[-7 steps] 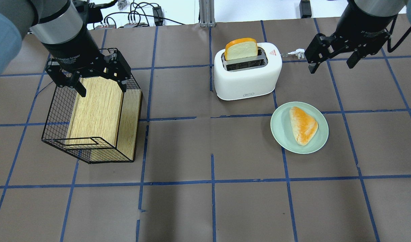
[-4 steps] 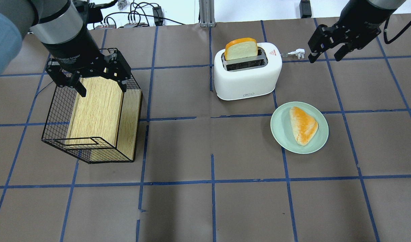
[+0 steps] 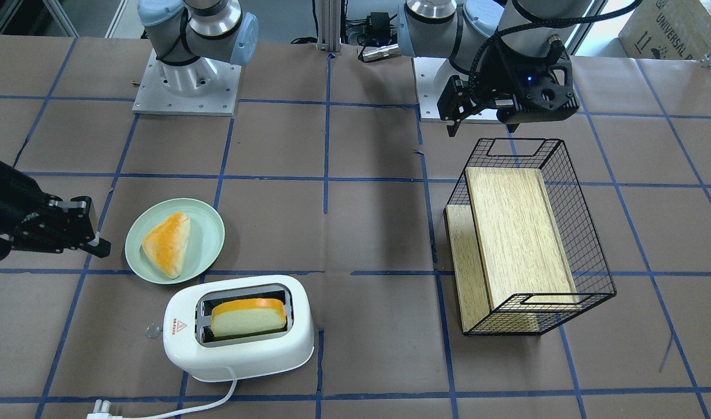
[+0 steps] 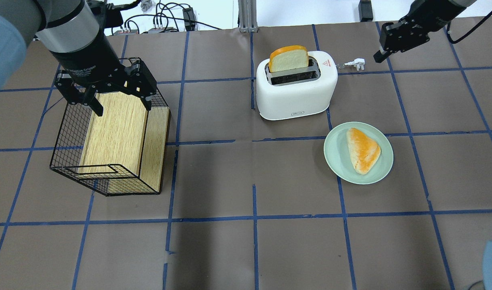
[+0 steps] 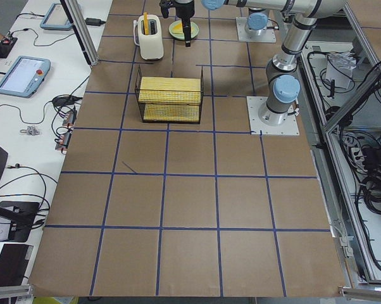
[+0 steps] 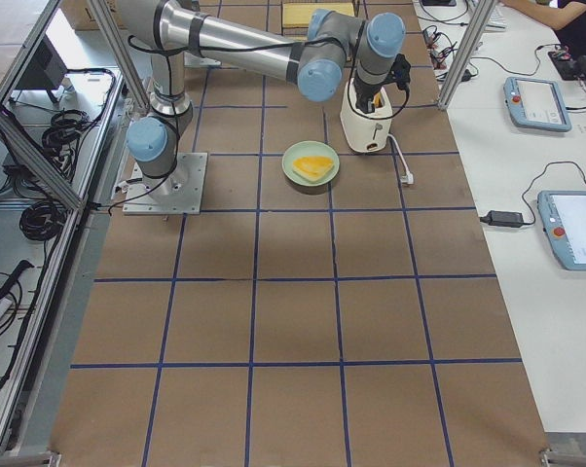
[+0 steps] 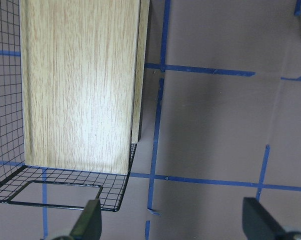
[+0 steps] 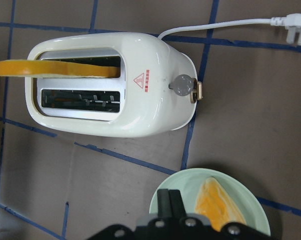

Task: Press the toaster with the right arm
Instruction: 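Move the right gripper toward the side lever of the white toaster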

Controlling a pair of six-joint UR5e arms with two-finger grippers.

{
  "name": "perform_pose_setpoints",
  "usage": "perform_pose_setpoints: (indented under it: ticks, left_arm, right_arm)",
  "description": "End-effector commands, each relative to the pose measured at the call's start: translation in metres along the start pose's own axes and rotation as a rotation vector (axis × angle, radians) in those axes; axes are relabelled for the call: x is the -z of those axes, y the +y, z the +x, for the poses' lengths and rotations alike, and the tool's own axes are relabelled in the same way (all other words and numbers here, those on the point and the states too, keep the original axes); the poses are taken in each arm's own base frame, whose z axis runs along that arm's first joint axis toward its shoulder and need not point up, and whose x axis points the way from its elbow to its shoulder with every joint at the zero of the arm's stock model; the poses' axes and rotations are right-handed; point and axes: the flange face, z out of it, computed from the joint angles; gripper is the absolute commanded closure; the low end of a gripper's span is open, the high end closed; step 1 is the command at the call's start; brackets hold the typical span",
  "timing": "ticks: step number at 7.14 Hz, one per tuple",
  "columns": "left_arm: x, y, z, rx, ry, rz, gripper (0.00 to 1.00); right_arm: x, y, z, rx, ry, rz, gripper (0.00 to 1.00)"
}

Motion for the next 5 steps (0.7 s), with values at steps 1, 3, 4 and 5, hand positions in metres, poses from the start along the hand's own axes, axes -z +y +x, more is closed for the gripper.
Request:
perform_pose_setpoints:
  ticks: [1,3,4,5]
  left_arm:
    - [0.0,0.0,0.0,0.0,0.0,0.0,0.0]
    - [0.0,0.0,0.0,0.0,0.0,0.0,0.0]
    - [0.0,0.0,-0.001,0.001,0.0,0.0,0.0]
    - [0.0,0.0,0.0,0.0,0.0,0.0,0.0]
  right_arm:
    - [-0.04,-0.031,0.025,0.0,-0.081,-0.017,0.97]
    - [-0.063,-0.045,0.038,-0.017,-0.147,-0.015,0.97]
    - [-0.07,-0.048,0.043,-0.022,-0.153,-0.023,0.97]
    - [-0.082,-0.051,0.049,-0.031,-0.166,-0.035,0.97]
